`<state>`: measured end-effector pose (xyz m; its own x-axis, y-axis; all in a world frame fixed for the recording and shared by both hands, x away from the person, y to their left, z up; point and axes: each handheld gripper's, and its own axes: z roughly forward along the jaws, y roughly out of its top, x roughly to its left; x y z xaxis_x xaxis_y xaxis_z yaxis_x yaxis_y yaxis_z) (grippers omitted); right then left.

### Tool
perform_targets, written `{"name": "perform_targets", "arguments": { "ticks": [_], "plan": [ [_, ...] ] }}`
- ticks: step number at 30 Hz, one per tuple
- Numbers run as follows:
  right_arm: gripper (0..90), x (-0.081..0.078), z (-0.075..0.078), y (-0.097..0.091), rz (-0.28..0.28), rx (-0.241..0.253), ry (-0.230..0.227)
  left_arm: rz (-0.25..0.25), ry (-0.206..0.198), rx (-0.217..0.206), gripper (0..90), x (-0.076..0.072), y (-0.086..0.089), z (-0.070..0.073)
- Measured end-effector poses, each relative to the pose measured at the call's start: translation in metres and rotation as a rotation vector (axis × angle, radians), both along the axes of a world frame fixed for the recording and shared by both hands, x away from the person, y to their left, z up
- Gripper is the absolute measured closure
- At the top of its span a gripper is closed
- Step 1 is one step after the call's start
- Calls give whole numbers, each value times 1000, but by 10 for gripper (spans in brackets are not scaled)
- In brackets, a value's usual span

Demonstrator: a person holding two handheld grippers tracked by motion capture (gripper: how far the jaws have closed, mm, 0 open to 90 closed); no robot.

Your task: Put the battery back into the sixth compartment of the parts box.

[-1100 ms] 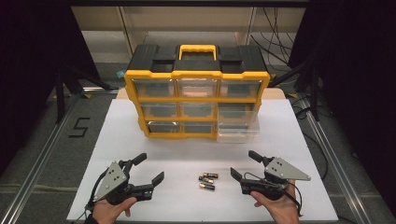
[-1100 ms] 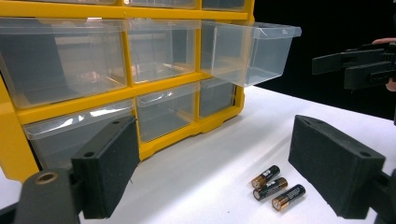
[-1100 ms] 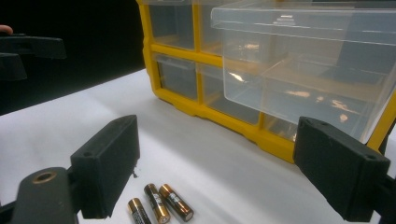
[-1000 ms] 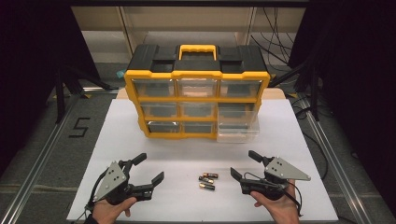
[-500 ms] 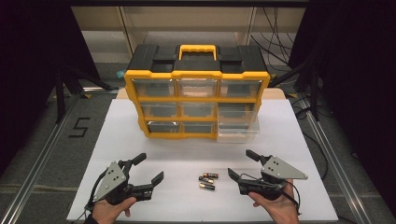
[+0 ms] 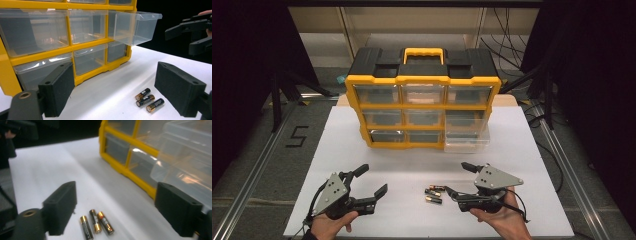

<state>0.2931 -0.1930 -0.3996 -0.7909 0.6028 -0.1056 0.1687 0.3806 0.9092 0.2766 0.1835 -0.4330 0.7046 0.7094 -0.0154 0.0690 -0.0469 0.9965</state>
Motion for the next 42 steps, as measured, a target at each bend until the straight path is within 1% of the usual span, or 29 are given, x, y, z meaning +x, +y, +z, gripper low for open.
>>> {"name": "perform_targets", "arguments": {
  "ticks": [1,2,3,4,5,8,9,10,11,12,13,14,15,17,19,20,22,24,25,26,27,28,30,32,33,35,36,37,42],
  "plan": [
    [222,4,0,6,38,-31,14,5,6,3,155,0,1,0],
    [222,4,0,6,38,-31,14,5,6,3,155,0,1,0],
    [217,5,0,10,46,-65,28,5,5,4,155,0,1,0],
    [217,5,0,10,46,-65,28,5,5,4,155,0,1,0],
    [221,7,-1,16,61,-93,29,3,5,4,155,0,0,0],
    [222,9,-1,20,73,-111,44,5,5,4,155,0,1,0],
    [234,10,-2,23,86,-141,56,4,4,5,155,0,1,0],
    [234,10,-2,23,86,-141,56,4,4,5,155,0,1,0],
    [250,12,-4,25,101,-165,72,2,2,7,155,0,1,0],
    [250,12,-4,25,101,-165,72,3,1,8,155,0,1,0],
    [280,13,-5,27,115,-187,86,0,-2,-6,155,1,0,0],
    [280,13,-5,27,115,-187,86,0,-2,-6,155,1,0,0],
    [301,14,-6,29,134,-221,102,4,6,5,155,0,0,0],
    [305,14,-7,30,139,-232,107,3,7,3,155,0,0,0],
    [339,16,-12,36,158,-285,143,5,10,-1,155,0,0,0],
    [339,16,-12,36,158,-285,143,5,11,-1,155,0,0,0],
    [355,17,-16,42,181,-333,166,4,11,0,155,0,0,0],
    [362,17,-19,45,184,-346,170,3,12,-2,155,0,0,0],
    [381,18,-22,49,205,-378,188,3,13,-3,155,0,0,0],
    [381,18,-22,49,205,-378,188,3,13,-3,155,0,0,0],
    [392,20,-26,53,226,-407,207,1,12,-1,155,0,-1,0],
    [400,21,-27,55,232,-422,210,1,12,-1,155,0,-1,0],
    [411,22,-28,57,234,-432,215,2,12,-4,155,-1,-1,0],
    [436,24,-33,62,248,-459,230,3,5,4,155,0,0,0],
    [463,26,-36,66,278,-482,243,1,5,4,155,0,0,0],
    [495,27,-38,70,293,-508,256,1,6,3,155,0,0,0],
    [495,27,-38,70,293,-508,256,1,7,1,155,0,0,0],
    [525,29,-41,73,299,-531,265,1,8,0,155,0,0,0],
    [583,33,-46,78,318,-562,292,2,6,2,155,0,0,0]
  ]
}}
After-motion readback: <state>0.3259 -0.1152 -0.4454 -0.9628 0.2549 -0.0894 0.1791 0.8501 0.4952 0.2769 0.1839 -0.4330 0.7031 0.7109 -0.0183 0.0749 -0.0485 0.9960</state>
